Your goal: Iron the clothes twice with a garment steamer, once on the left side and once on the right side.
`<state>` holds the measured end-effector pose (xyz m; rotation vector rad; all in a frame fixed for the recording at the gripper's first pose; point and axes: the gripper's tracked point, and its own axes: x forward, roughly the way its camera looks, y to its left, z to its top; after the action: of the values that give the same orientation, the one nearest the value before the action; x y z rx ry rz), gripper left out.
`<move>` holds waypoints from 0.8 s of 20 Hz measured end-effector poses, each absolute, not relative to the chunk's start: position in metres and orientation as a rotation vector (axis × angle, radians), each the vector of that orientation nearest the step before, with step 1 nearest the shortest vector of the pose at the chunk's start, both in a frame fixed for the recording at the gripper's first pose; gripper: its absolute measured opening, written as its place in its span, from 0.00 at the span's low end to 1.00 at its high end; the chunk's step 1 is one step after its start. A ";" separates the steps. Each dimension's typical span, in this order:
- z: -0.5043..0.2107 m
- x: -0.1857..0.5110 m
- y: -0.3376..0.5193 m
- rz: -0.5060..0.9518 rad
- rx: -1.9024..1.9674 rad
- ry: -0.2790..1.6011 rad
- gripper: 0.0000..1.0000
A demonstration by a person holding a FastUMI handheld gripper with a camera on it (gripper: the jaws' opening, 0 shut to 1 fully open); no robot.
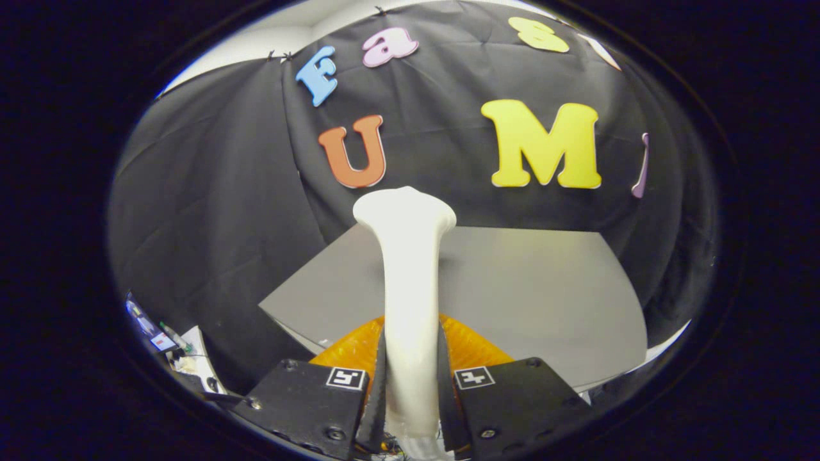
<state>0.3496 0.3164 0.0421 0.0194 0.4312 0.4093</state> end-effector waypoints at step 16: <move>0.215 0.205 0.026 0.172 0.196 0.046 0.37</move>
<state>0.2054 0.0258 0.2149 0.1963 0.0457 0.1716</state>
